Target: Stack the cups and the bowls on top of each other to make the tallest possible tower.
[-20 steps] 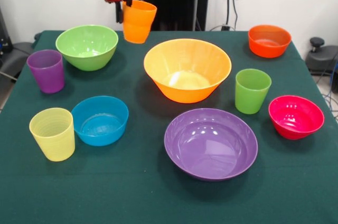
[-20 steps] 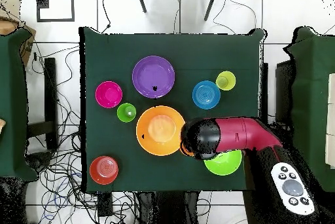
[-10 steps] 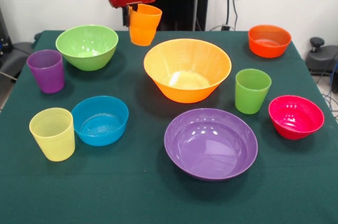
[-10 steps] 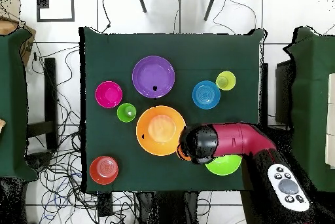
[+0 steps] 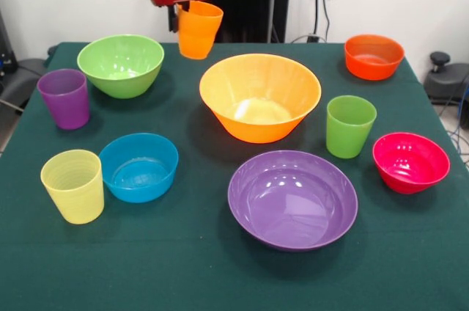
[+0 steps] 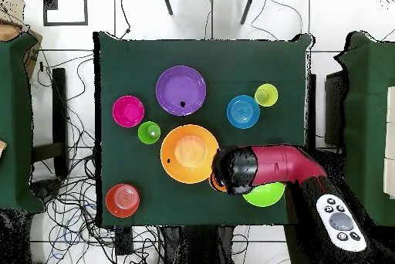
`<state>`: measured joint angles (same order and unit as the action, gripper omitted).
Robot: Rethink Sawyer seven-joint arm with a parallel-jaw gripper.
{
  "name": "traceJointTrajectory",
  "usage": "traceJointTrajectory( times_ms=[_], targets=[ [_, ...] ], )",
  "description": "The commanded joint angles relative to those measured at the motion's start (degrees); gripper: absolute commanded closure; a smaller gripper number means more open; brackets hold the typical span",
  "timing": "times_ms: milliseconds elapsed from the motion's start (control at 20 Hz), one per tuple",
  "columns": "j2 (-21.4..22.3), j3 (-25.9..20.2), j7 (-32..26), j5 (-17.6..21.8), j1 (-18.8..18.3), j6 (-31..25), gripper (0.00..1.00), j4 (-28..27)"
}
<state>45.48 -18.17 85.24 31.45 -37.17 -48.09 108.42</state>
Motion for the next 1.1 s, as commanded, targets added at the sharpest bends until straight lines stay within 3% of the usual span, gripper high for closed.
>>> traceJointTrajectory(
  times_ms=[50, 500, 1100],
  targets=[
    [2.1, -3.9, -9.3, 0.4, -0.6, -7.8, 1.0, -1.8],
    [3.9, -5.1, -7.8, -0.2, 0.1, -10.2, 1.0, -2.3],
    [3.2, -4.3, 0.2, -1.9, 5.3, -11.7, 1.0, -4.4]
  ],
)
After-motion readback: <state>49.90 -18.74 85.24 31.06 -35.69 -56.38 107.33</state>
